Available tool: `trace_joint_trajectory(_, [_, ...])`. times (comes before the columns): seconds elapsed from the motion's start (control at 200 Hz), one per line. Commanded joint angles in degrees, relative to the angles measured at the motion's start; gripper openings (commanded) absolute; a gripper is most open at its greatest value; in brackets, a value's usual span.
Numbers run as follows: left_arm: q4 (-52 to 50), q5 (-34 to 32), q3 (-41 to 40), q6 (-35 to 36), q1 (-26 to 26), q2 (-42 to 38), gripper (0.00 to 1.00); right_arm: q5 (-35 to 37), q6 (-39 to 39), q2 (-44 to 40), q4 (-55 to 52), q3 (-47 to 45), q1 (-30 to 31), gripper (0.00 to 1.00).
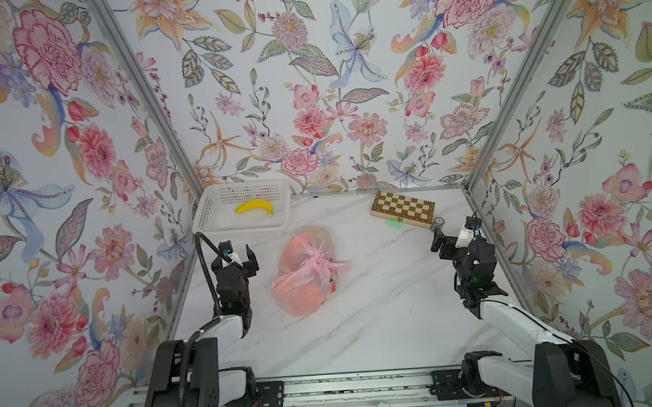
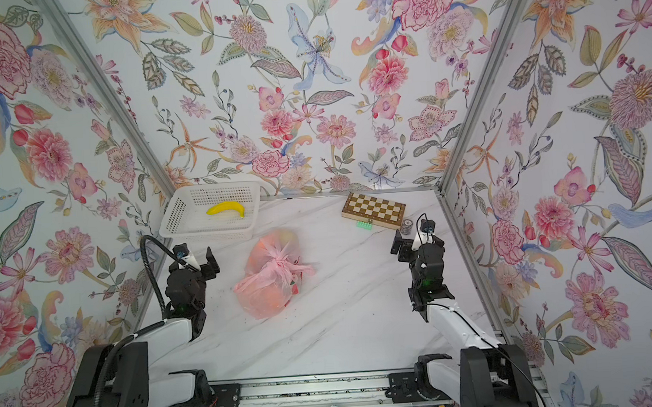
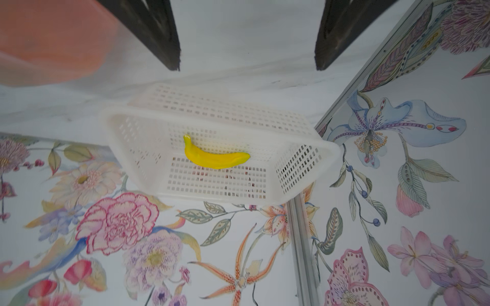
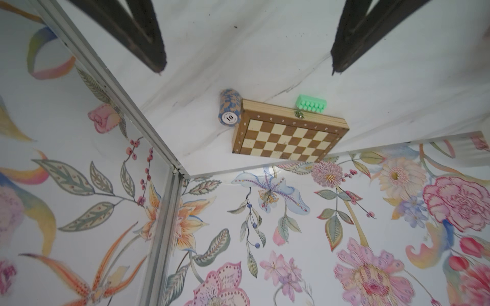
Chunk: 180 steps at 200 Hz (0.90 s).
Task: Untie the knot of the plastic bag and take out the fruit
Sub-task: Untie the plastic bag at the center of the table.
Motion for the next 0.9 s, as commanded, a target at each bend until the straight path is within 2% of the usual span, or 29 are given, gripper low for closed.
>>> trace_joint_trajectory(0.0, [-17.43,-0.33,5.96,-9.63,-0.50,-4.23,0.78,-5.52,5.61,-3.98,-21.55,7.25,2.41,0.98])
trace_joint_trajectory(0.145, [-36.36,5.44,17.58,-20.94,-1.39,-5.23,0.73,-12.97,11.03,-4.99,-31.19,15.30,7.51,0.91])
trace_joint_trajectory(0.325, [-49.15,11.76,27.35,-25.65,-5.59,-4.14,0.65,-16.61,17.85,-1.25,-37.79,23.04,14.73,0.84])
trace_joint_trajectory(0.445, [-54.64,15.74,32.18,-26.88,-8.20,-2.57,0.59,-19.95,22.36,3.11,-39.91,27.22,18.64,0.80])
trace_joint_trajectory(0.595, [-61.07,17.37,37.90,-25.47,-12.66,1.39,0.55,-20.85,25.53,9.13,-39.31,30.69,24.84,0.75])
trace_joint_trajectory(0.736, [-64.63,14.96,41.62,-24.78,-16.96,6.60,0.55,-19.75,26.87,15.42,-36.71,32.90,30.28,0.71])
trace_joint_trajectory(0.896, [-65.92,15.98,45.04,-24.85,-18.69,12.75,0.54,-19.36,29.16,23.86,-34.43,36.86,33.46,0.67])
